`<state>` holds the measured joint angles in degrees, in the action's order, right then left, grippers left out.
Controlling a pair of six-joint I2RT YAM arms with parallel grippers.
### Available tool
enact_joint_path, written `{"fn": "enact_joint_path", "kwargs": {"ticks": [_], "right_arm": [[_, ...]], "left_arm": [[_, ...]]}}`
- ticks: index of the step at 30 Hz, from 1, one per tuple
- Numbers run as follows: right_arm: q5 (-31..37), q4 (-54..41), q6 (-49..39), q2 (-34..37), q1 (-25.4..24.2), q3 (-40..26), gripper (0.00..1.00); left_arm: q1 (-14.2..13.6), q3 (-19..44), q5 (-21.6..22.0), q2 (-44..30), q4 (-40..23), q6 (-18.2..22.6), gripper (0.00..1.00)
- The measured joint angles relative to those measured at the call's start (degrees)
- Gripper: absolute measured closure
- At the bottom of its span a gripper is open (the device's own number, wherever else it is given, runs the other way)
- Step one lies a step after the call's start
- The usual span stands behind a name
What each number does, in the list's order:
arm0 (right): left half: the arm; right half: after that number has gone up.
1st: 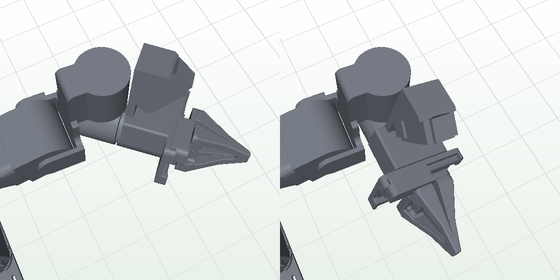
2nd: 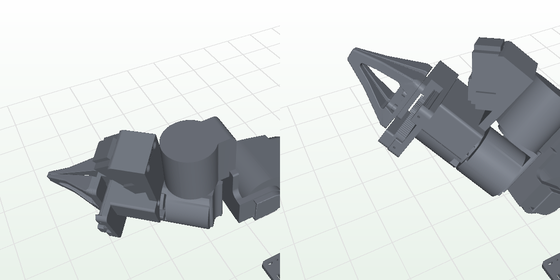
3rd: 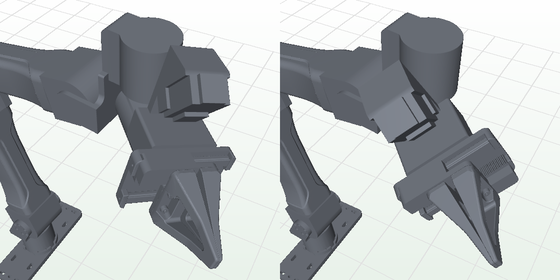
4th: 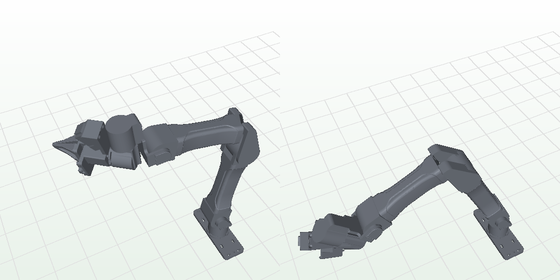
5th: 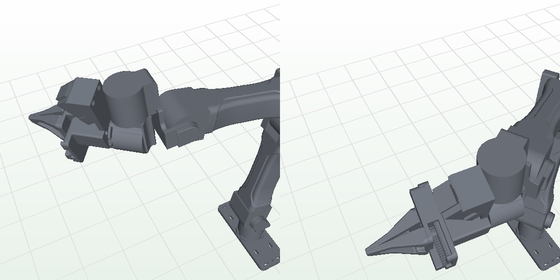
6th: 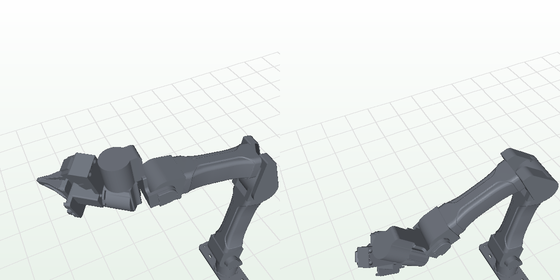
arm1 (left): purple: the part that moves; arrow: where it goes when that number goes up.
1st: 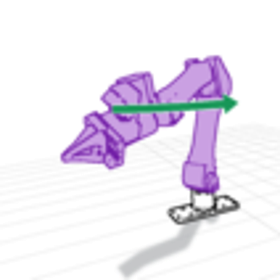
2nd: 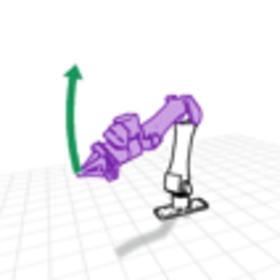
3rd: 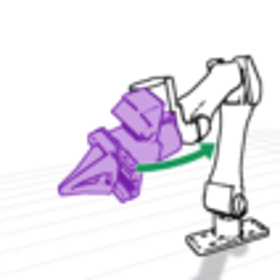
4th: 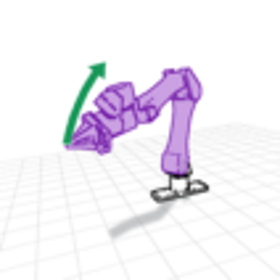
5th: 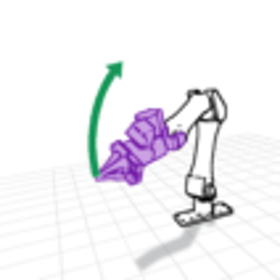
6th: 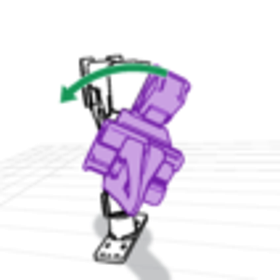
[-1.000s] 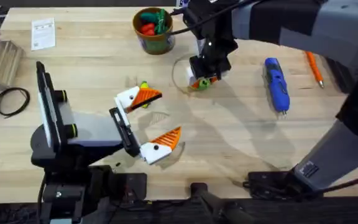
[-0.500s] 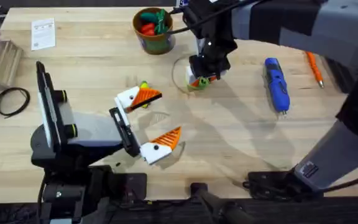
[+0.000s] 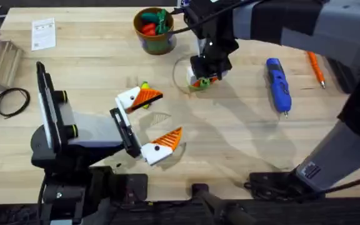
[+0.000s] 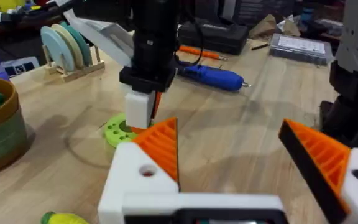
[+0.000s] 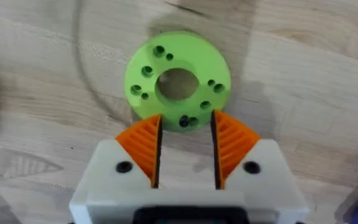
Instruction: Pick up the gripper from the table and insert it into the empty holder that is missing its gripper. Then pick up a screw, insert it into the mounting hole, and use the screwdriver to tighten it. Finally, clean up the table by picking up the vegetable and placing it into the bucket.
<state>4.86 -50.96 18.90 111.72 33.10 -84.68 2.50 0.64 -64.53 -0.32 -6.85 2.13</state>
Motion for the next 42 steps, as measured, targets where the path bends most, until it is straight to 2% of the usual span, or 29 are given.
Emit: {"fn": "enact_joint_path", "kwargs": {"ticks": [26,35,42], "right_arm": [[0.0,-0.68,-0.04,0.0,0.04,-1.42,0.57],[0.0,-0.68,-0.07,0.0,0.33,-1.42,0.636],[0.27,-0.9,-0.09,0.0,0.33,-1.42,0.646]], "left_arm": [[0.0,0.0,0.0,0.02,0.0,0.02,0.014],[0.0,0.0,0.0,0.02,0.0,0.02,0.015],[0.0,0.0,0.0,0.02,0.0,0.0,0.015]]}}
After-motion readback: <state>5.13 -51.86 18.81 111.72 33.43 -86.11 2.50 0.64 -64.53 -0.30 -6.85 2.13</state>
